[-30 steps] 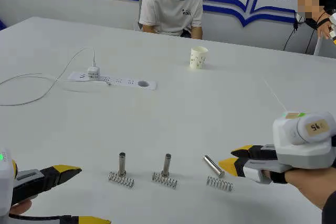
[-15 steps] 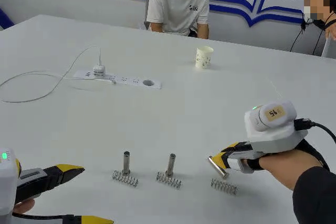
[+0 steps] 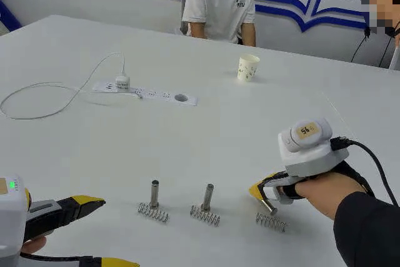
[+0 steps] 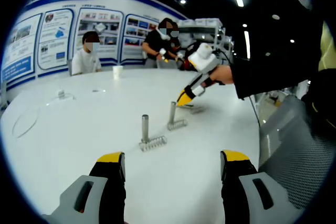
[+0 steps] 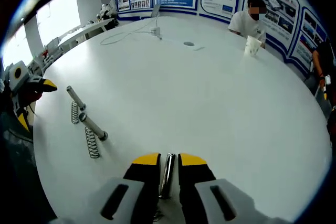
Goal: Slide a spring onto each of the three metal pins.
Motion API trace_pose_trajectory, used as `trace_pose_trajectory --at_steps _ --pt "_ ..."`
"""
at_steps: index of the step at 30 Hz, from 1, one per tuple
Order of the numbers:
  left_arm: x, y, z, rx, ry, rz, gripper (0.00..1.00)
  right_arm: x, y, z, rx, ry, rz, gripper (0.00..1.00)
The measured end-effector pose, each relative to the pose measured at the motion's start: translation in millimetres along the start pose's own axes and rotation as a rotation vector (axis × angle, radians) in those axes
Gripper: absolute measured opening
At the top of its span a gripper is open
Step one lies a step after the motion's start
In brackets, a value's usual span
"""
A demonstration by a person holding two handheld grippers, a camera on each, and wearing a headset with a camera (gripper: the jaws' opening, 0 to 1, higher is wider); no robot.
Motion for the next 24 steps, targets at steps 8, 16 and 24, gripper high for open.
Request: trace_pose_trajectory --at_steps 8,16,24 --pt "-0.3 1.5 0.5 -0.007 0.000 0.000 0.75 3.7 1.9 -1.5 0.016 0.001 0.028 0.12" --pt "-1.1 2.5 1.1 -0.011 -0.003 0.002 0.75 7.0 3.3 -3.0 0.020 -0.005 0.046 0.11" --pt "-0.7 4.0 1.4 -0.015 -0.005 0.004 0.75 8.2 2.4 -3.3 0.015 -0.010 0.058 0.10"
Point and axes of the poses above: the centre of the closed fingertips' face, and the gripper's own axes: x roughly forward along the fingers, z roughly to its left, y roughly out of its underside, the point moved 10 cm from there along -x, roughly backward along the fingers, and after that the axes turned 4 degrees about -z, right-handed, at the moved point
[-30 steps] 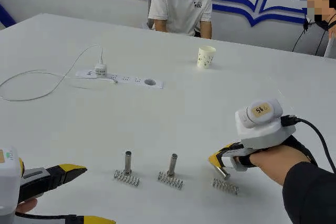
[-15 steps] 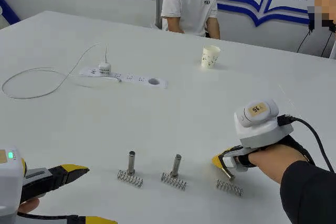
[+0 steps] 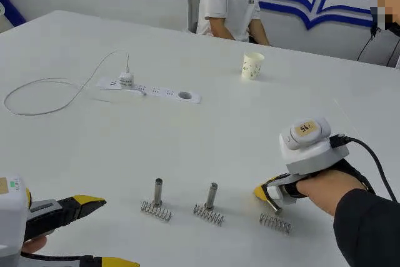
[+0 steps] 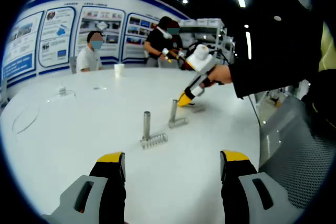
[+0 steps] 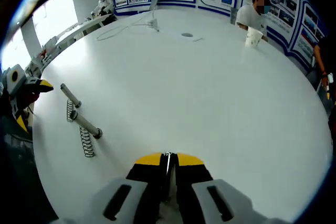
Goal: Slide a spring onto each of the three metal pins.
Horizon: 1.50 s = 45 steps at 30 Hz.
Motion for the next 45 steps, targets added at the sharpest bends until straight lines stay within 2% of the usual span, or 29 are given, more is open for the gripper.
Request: trace_pose_trajectory --at_steps 11,12,18,29,40,45 --pt "0.5 -3.4 0.0 0.009 0.002 -0.003 0.75 -2.2 1.7 5.0 -0.006 0.040 -0.004 0.09" --pt "0.2 -4.5 -0.2 0.010 0.002 -0.005 0.75 -3.9 1.4 5.6 -0.023 0.047 -0.013 0.09" --pt "-0.2 -6.3 0.1 0.017 0.003 -0.004 0.74 -18.8 -1.4 7.0 -0.011 0.044 -0.051 0.09" --pt "2.6 -12.0 -2.7 0.038 0.016 -0.009 0.74 -47.8 3.9 16.1 -0.002 0.052 -0.115 0.09" --pt "2.5 -14.8 -4.0 0.048 0.019 -0.013 0.74 -56.7 8.9 22.3 -0.001 0.053 -0.160 0.09" --pt "3.0 -15.4 -4.7 0.051 0.022 -0.013 0.74 -58.9 12.5 24.2 0.004 0.053 -0.157 0.09"
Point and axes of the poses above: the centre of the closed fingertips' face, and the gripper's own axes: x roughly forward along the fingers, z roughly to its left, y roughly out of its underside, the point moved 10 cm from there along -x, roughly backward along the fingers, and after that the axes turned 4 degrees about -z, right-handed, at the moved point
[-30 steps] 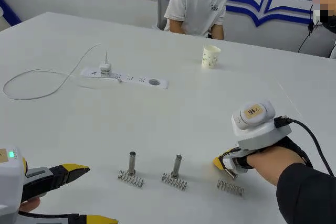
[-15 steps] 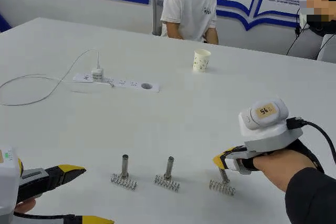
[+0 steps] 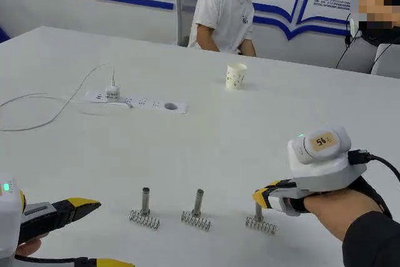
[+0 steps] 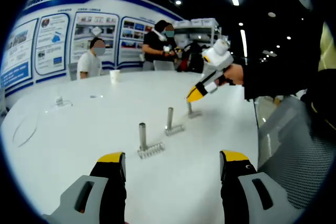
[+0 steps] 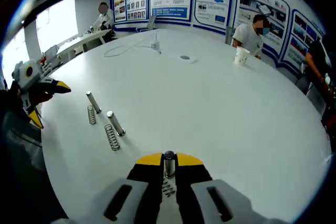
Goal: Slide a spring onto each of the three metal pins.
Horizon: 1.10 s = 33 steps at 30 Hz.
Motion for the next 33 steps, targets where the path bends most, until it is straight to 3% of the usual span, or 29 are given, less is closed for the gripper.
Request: trace_pose_trajectory --at_steps 33 --pt "-1.5 -0.9 -4.6 0.005 0.003 -0.007 0.74 -13.0 12.2 6.0 -0.026 -0.005 -0.008 0.13"
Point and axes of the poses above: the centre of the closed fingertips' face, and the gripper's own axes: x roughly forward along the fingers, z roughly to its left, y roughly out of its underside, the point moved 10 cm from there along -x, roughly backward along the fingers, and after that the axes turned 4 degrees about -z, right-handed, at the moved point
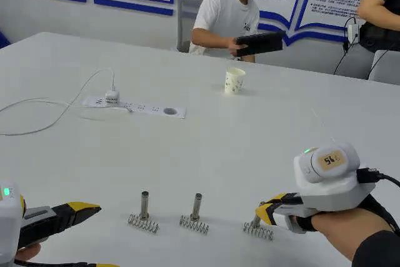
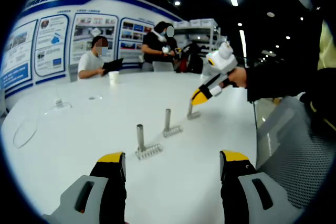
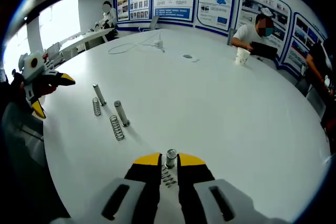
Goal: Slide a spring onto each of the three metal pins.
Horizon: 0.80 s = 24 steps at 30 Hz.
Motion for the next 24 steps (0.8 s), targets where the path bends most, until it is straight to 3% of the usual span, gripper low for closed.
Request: trace_pose_trajectory --at_steps 15,24 --pt "3.0 -0.4 0.7 0.002 0.012 0.002 0.74 -8.1 6.1 -2.2 -0.015 -0.005 -0.004 0.16" --pt "4.4 -2.3 1.4 0.009 0.018 0.004 0.74 -12.7 13.9 -9.0 -0.034 -0.034 0.001 0.17"
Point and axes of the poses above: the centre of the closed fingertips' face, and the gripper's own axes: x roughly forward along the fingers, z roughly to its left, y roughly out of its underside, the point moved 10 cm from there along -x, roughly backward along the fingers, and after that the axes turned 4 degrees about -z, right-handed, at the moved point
